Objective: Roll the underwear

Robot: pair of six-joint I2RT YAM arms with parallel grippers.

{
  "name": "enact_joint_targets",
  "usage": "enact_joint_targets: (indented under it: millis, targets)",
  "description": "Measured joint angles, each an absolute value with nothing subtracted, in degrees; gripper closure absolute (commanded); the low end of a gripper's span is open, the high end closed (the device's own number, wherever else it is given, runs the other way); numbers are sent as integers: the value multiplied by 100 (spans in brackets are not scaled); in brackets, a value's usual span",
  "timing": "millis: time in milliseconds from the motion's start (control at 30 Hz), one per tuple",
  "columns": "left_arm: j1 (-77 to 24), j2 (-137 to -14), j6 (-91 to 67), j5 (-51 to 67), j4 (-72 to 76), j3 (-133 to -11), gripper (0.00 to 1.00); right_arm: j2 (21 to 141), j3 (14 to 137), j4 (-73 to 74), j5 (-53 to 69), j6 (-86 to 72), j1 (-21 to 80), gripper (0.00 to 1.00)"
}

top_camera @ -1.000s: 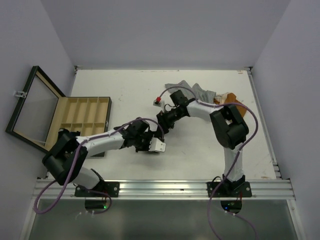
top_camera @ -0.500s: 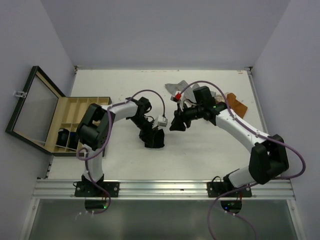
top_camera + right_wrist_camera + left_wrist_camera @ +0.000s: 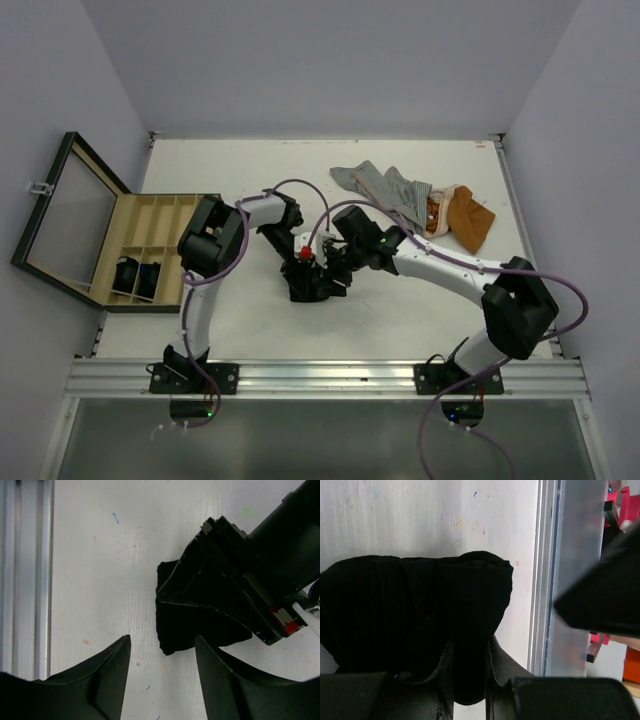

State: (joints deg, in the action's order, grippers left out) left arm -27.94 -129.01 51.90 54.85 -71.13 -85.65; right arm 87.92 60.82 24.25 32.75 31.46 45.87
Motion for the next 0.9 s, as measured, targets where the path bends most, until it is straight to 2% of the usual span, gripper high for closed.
enact_joint_targets:
  millis: [233,367,467,500,600,700,733,900]
  targets:
    - [-2792,-13061,5188,5520,-7400,-8665,85,9437,5870,1944,2871,3603,4742,38]
    - [-2792,-13113,5186,5520,-7502,-8691,83,9647,5850,1754,2801,3686,4919,40]
    - [-2792,-13126,5186,5520,-7535,-8691,81,9806,5850,1662,2805,3754,4963,53]
    - [-2792,-13133,5186,5518,-7555,-8691,81,9845,5850,1614,2803,3774,4960,66]
    - [-2792,-13141,5164,5509,-7572,-8689,78,9942,5894,1592,2882,3756,4958,84]
    - [-2775,-13115,5157,5441,-7590,-8656,68,10092,6058,1699,3015,3750,4943,96]
    - [-2757,-13089,5157,5417,-7585,-8619,57,10154,6123,1741,3085,3756,4936,99]
    - [-2626,-12766,5083,5238,-7463,-8353,51,10501,6514,1955,3468,3754,4910,100]
